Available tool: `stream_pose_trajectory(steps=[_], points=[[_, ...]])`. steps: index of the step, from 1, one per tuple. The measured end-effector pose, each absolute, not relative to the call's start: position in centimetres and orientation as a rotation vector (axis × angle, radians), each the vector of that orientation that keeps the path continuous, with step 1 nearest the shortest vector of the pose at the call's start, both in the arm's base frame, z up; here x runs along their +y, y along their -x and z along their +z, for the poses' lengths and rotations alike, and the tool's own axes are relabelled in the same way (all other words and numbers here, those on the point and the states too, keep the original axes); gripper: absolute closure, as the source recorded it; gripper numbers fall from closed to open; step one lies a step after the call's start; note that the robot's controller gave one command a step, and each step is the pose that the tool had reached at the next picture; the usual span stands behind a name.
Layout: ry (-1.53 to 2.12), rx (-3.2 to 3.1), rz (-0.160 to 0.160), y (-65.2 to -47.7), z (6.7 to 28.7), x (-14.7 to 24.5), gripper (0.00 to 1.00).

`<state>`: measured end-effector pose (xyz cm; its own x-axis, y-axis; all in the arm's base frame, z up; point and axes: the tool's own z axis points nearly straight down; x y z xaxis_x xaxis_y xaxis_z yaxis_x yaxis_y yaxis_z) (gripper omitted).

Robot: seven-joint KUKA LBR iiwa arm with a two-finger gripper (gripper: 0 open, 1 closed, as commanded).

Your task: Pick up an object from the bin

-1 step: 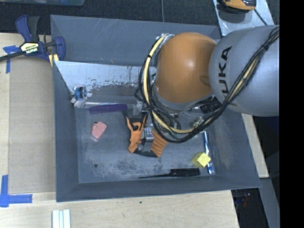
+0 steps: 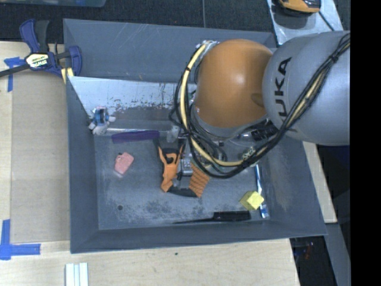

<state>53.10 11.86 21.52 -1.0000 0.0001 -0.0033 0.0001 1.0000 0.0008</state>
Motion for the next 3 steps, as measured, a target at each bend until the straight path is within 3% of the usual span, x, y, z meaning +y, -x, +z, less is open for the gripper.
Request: stream_pose_trajectory(steps=[1, 2, 3], points=[[-0.125, 3.13, 0.003, -56.9, 12.4, 6.4, 0.0], [0.083, 3.121, 0.009, -58.1, 7.0, 1.8, 0.0], [-0.32, 3.111, 0.006, -57.1, 7.2, 3.2, 0.0]])
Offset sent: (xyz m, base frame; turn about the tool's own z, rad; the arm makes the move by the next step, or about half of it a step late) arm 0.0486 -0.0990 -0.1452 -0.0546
